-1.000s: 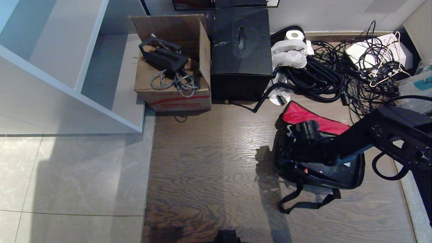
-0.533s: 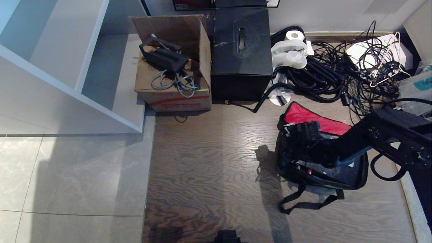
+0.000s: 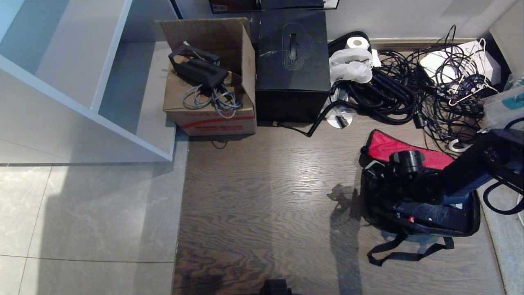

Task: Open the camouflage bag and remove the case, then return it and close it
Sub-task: Close the top of the storage box

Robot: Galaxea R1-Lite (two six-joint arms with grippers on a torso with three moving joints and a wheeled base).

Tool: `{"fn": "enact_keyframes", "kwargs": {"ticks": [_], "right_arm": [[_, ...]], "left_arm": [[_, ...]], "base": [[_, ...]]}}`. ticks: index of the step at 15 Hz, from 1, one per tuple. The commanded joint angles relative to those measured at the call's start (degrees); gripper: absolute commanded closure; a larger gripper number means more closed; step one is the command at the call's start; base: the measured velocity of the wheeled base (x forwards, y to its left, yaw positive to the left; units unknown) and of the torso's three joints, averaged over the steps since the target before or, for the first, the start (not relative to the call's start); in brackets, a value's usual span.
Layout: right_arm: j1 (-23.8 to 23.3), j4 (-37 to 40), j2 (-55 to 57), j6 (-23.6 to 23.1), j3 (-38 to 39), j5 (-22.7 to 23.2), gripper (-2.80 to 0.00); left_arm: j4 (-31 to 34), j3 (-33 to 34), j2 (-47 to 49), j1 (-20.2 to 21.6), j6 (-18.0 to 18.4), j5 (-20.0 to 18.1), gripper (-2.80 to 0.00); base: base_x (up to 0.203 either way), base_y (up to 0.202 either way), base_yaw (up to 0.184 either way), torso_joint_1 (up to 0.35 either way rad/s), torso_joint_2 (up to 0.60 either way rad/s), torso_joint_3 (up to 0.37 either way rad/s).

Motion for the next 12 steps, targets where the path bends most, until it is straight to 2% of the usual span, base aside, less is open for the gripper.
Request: {"fn": "enact_keyframes", "kwargs": {"ticks": [1,3,6,7,12], "right_arm": [[-1.1,1.3,-1.9,-2.0,1.3,1.0,0.00],[-0.1,1.3,-2.2,2.2,0.9,3.8,0.00],[2.8,1.0,-2.3,14.4,-2.7,10.0,0.00],[3.4,0.4,-1.4,16.8,-3.5,10.8,0.00],[3.4,-6.6,4.9,17.7,-7.3,10.5,0.00]], "left_arm": [[0.0,0.0,0.0,0.0,0.0,0.0,0.00],[0.0,0.0,0.0,0.0,0.0,0.0,0.00],[0.0,0.0,0.0,0.1,0.0,0.0,0.00],[0.0,0.0,0.0,0.0,0.0,0.0,0.00],[0.0,0.0,0.0,0.0,0.0,0.0,0.00]], "base": [[0.000,0.000,0.000,0.000,0.00,0.000],[0.000,0.000,0.000,0.000,0.00,0.000],[0.000,0.000,0.000,0.000,0.00,0.000],[0.000,0.000,0.000,0.000,0.00,0.000],[0.000,0.000,0.000,0.000,0.00,0.000]]}}
